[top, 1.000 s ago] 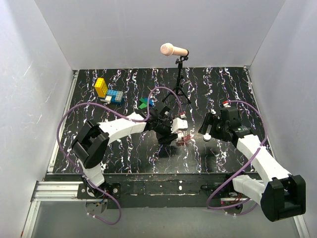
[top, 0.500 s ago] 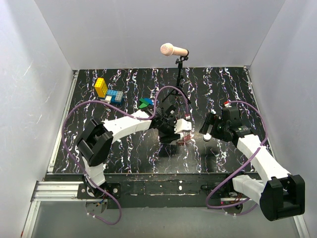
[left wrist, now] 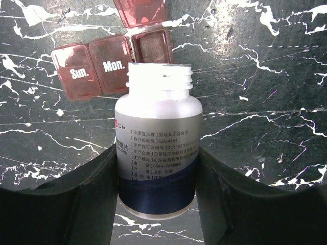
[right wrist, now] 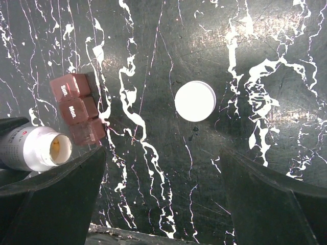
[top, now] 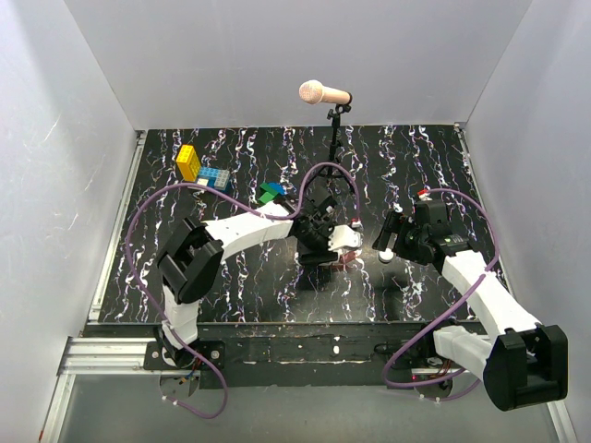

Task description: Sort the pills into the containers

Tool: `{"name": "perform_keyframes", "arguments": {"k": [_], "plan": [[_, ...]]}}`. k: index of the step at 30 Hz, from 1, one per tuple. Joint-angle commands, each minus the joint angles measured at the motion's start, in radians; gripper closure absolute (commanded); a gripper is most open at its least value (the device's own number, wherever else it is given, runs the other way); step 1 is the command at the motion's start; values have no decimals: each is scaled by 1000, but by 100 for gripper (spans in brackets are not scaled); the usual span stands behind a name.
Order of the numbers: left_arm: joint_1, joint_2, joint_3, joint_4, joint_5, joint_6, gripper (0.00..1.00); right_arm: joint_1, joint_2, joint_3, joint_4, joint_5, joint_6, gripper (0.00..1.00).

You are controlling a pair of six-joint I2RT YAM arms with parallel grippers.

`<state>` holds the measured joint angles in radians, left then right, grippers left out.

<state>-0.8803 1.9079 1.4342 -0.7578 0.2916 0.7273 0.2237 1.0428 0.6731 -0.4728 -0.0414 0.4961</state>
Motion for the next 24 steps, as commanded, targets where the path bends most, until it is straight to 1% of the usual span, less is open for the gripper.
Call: {"name": "perform_keyframes", "arguments": {"k": [1, 10, 24], "plan": [[-8, -6, 55, -44, -19, 32, 100, -7, 6, 0, 3, -12, -14, 2], [-29, 9, 81, -66, -75, 44, 100, -11, 19, 0, 5, -17, -16, 2], [-51, 39, 153, -104, -118, 72, 100, -15, 28, 0, 0, -17, -22, 2]]}}
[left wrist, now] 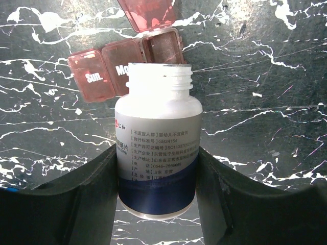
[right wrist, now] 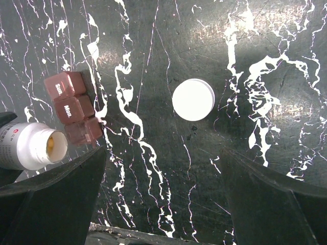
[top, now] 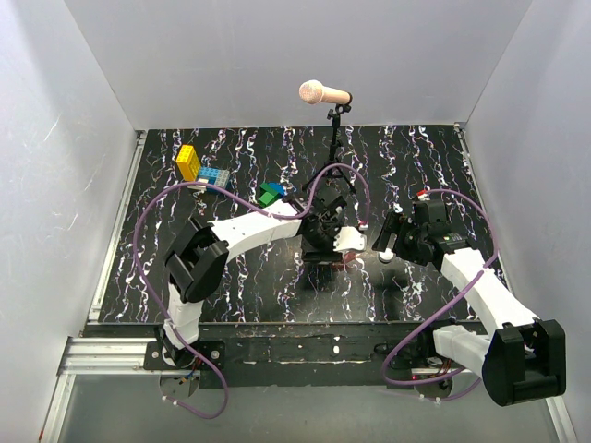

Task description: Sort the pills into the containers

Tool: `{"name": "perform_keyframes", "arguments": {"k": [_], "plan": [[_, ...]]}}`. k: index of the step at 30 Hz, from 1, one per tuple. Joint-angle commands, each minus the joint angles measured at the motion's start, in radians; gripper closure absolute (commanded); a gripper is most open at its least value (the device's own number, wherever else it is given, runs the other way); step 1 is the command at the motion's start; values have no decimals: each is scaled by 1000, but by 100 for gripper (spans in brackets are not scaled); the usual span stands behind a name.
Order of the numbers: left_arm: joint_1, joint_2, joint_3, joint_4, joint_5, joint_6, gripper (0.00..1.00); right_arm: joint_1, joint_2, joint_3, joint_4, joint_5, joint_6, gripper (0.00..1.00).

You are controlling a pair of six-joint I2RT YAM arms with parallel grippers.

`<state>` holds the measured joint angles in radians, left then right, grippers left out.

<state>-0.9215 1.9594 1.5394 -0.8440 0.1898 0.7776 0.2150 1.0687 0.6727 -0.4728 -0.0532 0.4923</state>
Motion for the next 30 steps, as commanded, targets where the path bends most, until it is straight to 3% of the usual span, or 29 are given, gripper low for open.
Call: {"name": "perform_keyframes", "arguments": {"k": [1, 30], "plan": [[-10, -10, 48, -18, -16, 23, 100, -6, 4, 2, 2, -7, -17, 2], [-54, 22, 88, -72, -121, 66, 100, -17, 8, -9, -1, -8, -21, 2]]}}
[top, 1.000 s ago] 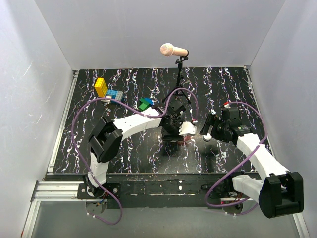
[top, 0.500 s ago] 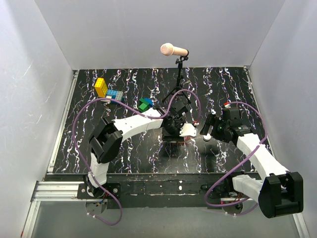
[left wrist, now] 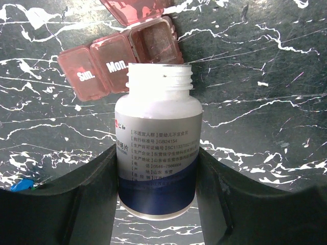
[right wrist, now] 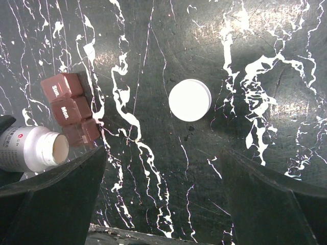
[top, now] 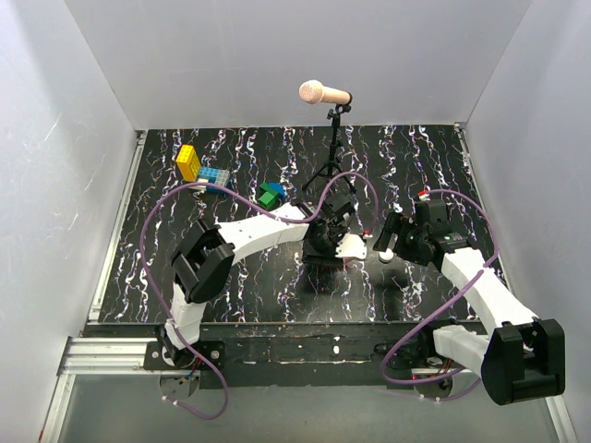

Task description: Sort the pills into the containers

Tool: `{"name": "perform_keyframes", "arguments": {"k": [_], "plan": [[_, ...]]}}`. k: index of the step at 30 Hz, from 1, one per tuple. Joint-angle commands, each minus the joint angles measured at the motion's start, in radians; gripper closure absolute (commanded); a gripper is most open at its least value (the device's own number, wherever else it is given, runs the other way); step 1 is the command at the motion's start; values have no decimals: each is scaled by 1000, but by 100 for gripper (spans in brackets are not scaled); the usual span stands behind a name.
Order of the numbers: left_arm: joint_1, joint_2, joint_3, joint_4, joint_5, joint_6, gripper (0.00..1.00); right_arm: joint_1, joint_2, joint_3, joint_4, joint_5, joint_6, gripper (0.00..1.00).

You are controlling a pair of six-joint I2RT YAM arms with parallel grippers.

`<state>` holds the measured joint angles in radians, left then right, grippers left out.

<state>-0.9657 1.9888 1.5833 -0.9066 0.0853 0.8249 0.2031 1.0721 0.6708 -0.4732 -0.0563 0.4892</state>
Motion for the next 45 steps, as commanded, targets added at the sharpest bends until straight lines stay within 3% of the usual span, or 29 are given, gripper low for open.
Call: {"name": "perform_keyframes", "arguments": {"k": [1, 45], "plan": [[-10, -7, 46, -9, -13, 17, 100, -5, 5, -8, -1, -5, -18, 2], [-71, 13, 84, -20, -206, 85, 100, -11, 15, -8, 1, -19, -21, 2]]}}
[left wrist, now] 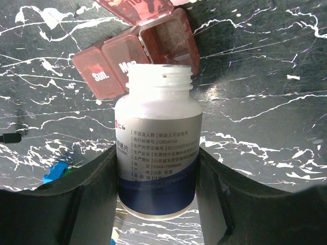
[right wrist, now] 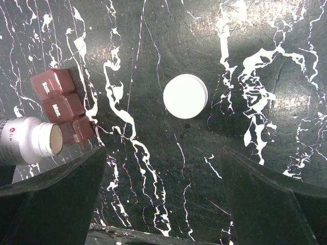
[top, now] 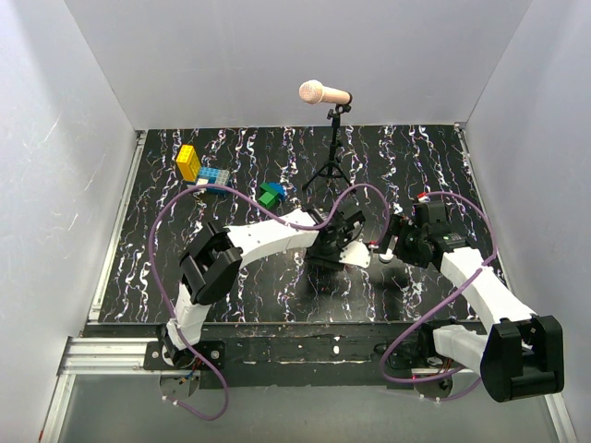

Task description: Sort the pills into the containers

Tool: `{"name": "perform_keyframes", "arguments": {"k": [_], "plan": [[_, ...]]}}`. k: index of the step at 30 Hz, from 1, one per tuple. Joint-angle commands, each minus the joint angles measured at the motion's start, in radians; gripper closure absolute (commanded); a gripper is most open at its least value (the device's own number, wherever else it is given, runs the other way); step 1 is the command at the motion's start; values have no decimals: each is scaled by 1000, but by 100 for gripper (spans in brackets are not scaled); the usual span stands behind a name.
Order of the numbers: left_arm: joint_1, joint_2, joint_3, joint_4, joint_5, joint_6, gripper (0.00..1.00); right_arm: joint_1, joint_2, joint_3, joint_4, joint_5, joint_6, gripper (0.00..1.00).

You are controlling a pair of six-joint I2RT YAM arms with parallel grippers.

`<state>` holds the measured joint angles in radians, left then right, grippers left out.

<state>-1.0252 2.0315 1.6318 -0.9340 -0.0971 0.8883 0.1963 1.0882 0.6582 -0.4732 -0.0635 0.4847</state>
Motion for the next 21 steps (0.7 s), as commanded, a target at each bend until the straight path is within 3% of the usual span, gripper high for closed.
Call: {"name": "perform_keyframes", "arguments": {"k": [1, 21], "plan": [[-15, -28, 39, 8, -30, 23, 100, -5, -1, 4, -1, -12, -17, 2], [-32, -45, 33, 26, -56, 11, 100, -6, 1, 3, -1, -13, -20, 2]]}}
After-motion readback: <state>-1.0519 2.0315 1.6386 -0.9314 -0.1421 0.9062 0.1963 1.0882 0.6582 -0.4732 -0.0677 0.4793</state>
